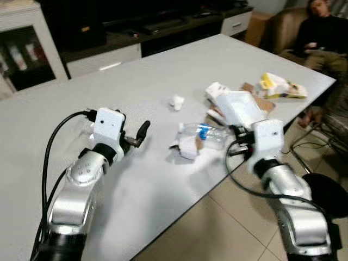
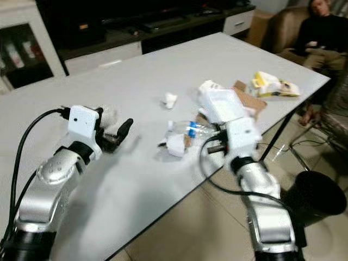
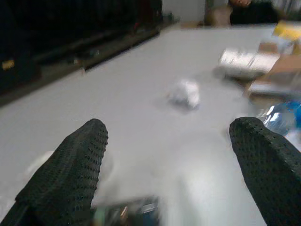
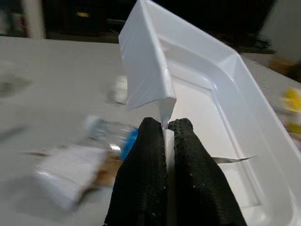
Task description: Picking trash to rubbish bin
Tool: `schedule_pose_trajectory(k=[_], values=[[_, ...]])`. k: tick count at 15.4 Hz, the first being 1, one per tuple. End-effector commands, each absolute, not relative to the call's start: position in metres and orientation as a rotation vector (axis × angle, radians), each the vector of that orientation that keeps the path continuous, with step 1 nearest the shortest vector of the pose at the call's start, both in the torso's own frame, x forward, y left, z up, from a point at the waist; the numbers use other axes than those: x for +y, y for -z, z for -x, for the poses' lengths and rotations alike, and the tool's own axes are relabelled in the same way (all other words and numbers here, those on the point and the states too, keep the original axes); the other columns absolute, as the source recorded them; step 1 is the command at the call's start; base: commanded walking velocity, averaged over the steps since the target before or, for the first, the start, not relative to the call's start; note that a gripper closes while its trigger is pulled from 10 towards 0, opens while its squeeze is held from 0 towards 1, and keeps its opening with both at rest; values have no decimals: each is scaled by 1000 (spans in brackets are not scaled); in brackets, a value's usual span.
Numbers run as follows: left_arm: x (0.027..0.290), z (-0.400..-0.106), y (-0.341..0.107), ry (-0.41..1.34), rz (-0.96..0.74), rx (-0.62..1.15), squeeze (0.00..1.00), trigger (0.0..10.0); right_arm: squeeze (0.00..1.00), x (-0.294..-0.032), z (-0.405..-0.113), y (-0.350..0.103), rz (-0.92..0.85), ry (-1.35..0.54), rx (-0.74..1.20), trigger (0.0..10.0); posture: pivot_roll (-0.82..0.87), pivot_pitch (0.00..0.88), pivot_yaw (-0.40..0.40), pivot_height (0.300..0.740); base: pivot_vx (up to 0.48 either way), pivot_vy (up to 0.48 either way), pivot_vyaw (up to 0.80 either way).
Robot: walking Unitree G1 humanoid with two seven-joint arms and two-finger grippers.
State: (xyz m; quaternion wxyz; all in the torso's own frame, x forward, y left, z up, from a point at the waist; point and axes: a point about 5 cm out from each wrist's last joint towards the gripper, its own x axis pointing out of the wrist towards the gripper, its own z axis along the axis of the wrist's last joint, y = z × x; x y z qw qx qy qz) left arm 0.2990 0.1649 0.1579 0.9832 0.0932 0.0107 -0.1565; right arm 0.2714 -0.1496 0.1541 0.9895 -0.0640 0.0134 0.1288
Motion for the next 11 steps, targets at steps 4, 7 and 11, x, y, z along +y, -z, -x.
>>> schedule_pose_trajectory(k=[4,7,11], values=[[175,-327,-140,352,-218,185,1000,10000,0,-158,-260,-163,136,-214,-10,10000,-50,30,25,740,0,0,0],[178,-347,-131,368,-256,219,1000,10000,0,-162,-253,-165,143,-190,1,10000,-77,56,36,740,0,0,0],[191,-358,-112,271,-345,293,1000,10000,0,-158,-247,-165,150,-216,18,10000,-95,68,40,740,0,0,0]])
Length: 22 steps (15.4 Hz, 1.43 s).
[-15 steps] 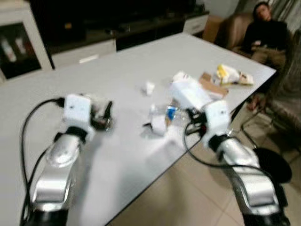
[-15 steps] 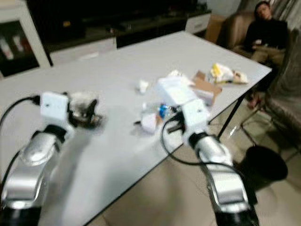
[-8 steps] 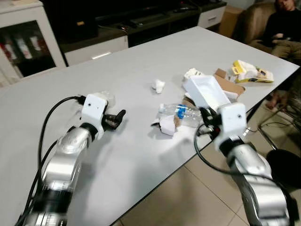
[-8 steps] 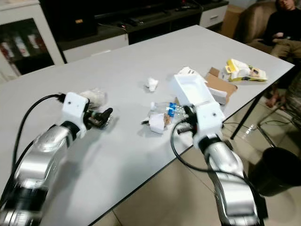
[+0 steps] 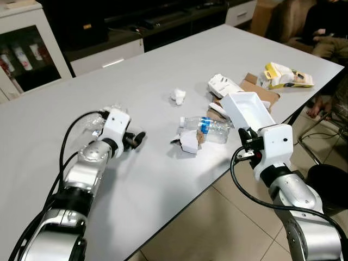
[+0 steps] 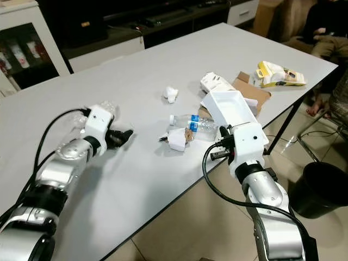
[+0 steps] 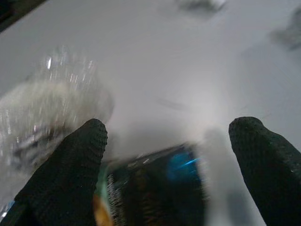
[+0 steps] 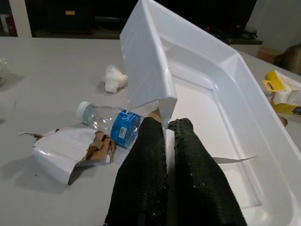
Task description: Picking trash to rubbish bin
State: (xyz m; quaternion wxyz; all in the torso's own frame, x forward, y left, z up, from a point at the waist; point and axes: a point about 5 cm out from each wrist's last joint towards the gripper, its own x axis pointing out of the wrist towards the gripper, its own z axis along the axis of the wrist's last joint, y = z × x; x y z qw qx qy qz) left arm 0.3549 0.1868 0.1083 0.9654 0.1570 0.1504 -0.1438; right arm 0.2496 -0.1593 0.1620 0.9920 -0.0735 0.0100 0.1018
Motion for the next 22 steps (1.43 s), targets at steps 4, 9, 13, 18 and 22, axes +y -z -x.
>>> schedule_pose_trajectory(k=[4,9,13,18,22], values=[[197,-361,-102,246,-396,326,1000,10000,0,-154,-243,-164,154,-270,32,10000,-98,69,34,740,0,0,0],[198,-359,-87,250,-458,392,0,6392,0,-153,-246,-166,160,-279,29,10000,-95,55,25,740,0,0,0],[195,-356,-81,277,-412,405,0,0,0,-153,-248,-167,165,-288,24,10000,-99,48,22,740,0,0,0],[196,-355,-80,290,-380,409,0,0,0,-151,-244,-165,259,-481,70,10000,-86,41,9,740,0,0,0],[197,-354,-80,307,-365,395,0,0,0,-153,-241,-163,371,-592,103,10000,-79,40,3,740,0,0,0]])
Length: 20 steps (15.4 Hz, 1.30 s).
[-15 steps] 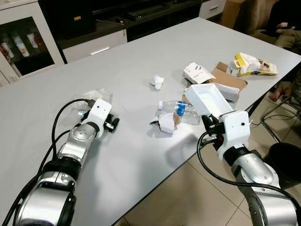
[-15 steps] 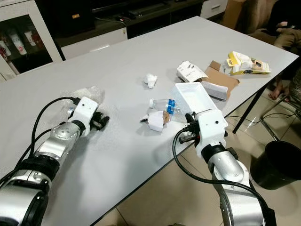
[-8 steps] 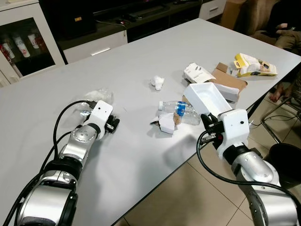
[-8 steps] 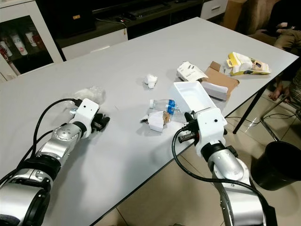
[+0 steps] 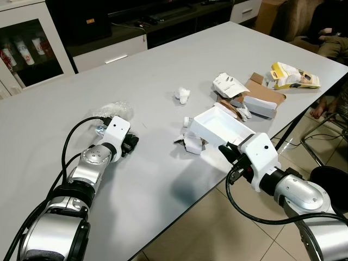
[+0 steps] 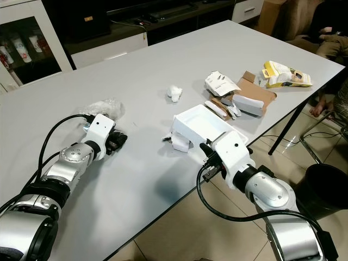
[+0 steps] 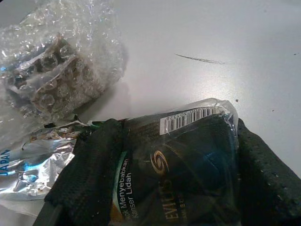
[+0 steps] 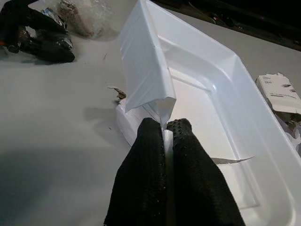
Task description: Picking trash to rubbish bin
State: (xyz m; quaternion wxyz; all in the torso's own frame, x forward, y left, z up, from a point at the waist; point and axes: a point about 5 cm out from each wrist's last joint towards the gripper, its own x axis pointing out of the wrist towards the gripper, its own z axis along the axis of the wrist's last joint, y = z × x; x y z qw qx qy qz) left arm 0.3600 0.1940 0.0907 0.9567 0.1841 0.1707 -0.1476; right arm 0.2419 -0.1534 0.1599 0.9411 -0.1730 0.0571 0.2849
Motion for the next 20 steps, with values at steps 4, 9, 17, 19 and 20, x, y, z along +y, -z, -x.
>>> schedule_pose_trajectory(k=[4,9,17,19,20], values=[[196,-354,-83,318,-343,372,0,0,0,-154,-246,-162,416,-574,87,10000,-72,39,-1,740,0,0,0],[199,-352,-91,333,-297,319,0,0,0,-159,-253,-168,376,-500,49,10000,-66,38,3,740,0,0,0],[169,-314,-175,630,202,-32,0,0,0,-173,-270,-181,270,-290,-34,10000,-37,26,-7,740,0,0,0],[174,-303,-175,622,197,2,0,0,0,-169,-272,-180,262,-301,-34,10000,-34,23,-10,740,0,0,0],[175,-300,-176,614,215,5,0,0,0,-168,-273,-180,258,-301,-36,10000,-35,21,-9,740,0,0,0]])
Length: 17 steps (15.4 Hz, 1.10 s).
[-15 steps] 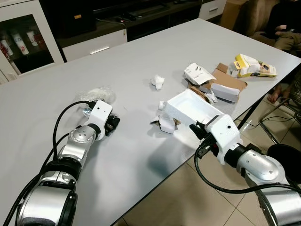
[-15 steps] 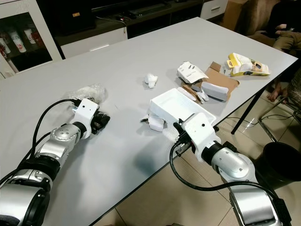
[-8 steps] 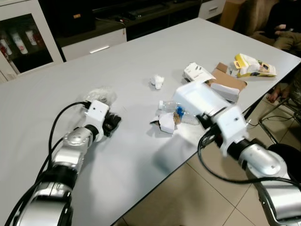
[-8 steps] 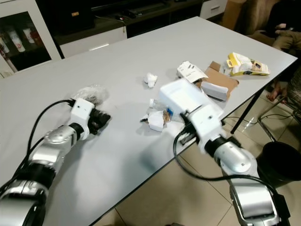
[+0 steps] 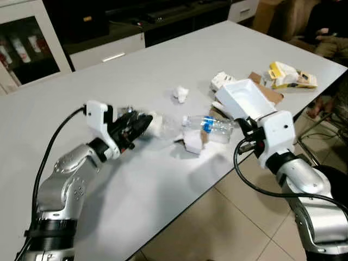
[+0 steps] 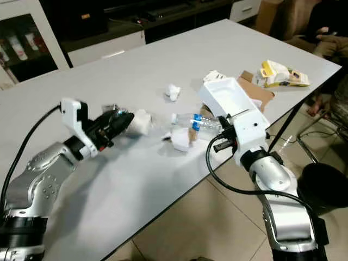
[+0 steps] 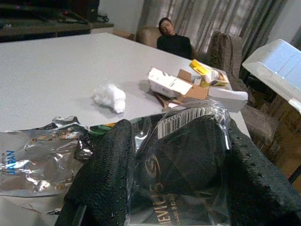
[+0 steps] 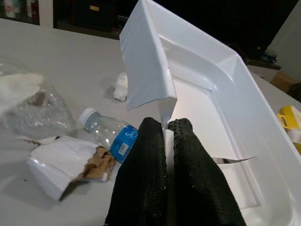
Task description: Picking trash to rubbish bin
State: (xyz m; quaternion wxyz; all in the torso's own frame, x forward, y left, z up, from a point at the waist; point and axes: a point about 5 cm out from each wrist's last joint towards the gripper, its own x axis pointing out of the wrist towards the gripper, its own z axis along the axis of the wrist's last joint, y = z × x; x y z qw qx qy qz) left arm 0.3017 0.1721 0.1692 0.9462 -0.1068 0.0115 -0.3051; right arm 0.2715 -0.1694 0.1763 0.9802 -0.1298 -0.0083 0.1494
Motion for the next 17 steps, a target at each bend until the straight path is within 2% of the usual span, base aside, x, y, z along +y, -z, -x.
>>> schedule_pose_trajectory(k=[1,3,5,6,7,9,11,14,17], values=[[176,-299,-177,611,216,1,0,0,0,-168,-273,-180,258,-300,-36,10000,-35,19,-9,740,0,0,0],[179,-294,-182,594,238,-24,0,0,0,-168,-273,-180,252,-290,-39,10000,-36,17,-8,740,0,0,0],[182,-294,-198,431,226,-136,0,0,0,-166,-273,-179,222,-248,-59,10000,-31,9,2,740,0,0,0],[182,-294,-200,390,205,-153,0,5373,0,-166,-272,-179,214,-237,-62,10000,-31,9,2,740,0,0,0],[178,-294,-200,335,122,-162,0,10000,0,-164,-272,-179,196,-199,-74,10000,-36,3,10,740,0,0,0],[175,-294,-198,331,79,-147,0,10000,0,-162,-272,-179,184,-175,-87,10000,-37,0,13,740,0,0,0],[156,-291,-191,318,7,-138,0,10000,0,-157,-271,-179,165,-154,-92,10000,-39,0,19,740,0,0,0],[151,-288,-188,302,-102,-154,0,10000,0,-158,-269,-176,127,-139,-79,10000,-36,0,15,740,0,0,-783],[150,-287,-185,289,-111,-141,0,10000,0,-156,-268,-173,126,-132,-74,10000,-34,0,17,740,0,0,-481]])
